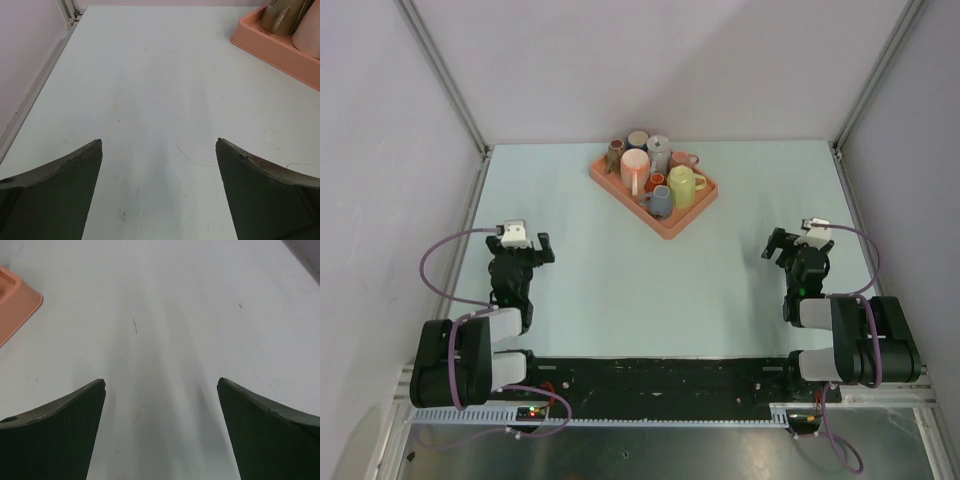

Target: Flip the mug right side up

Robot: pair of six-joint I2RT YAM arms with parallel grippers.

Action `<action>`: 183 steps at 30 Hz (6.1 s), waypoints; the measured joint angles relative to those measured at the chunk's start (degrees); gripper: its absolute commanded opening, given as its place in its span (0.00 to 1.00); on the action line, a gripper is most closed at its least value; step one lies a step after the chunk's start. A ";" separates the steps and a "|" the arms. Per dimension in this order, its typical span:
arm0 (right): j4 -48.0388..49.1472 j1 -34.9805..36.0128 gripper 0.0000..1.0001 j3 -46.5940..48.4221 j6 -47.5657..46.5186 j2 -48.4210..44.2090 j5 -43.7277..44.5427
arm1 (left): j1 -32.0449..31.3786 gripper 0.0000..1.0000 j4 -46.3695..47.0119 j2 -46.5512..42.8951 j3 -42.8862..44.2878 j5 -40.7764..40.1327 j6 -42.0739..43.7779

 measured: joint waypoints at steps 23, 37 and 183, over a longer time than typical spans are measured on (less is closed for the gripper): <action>-29.35 -0.79 1.00 21.55 4.02 -15.78 -20.92 | -5.51 0.88 -60.81 12.37 61.66 19.30 12.98; -36.92 6.49 1.00 23.67 4.15 -12.13 -27.54 | -24.55 0.60 -90.88 46.62 96.41 35.08 34.05; -107.60 -14.32 0.35 80.59 -2.12 36.46 -9.38 | -30.23 0.71 -99.51 62.27 112.96 9.84 19.89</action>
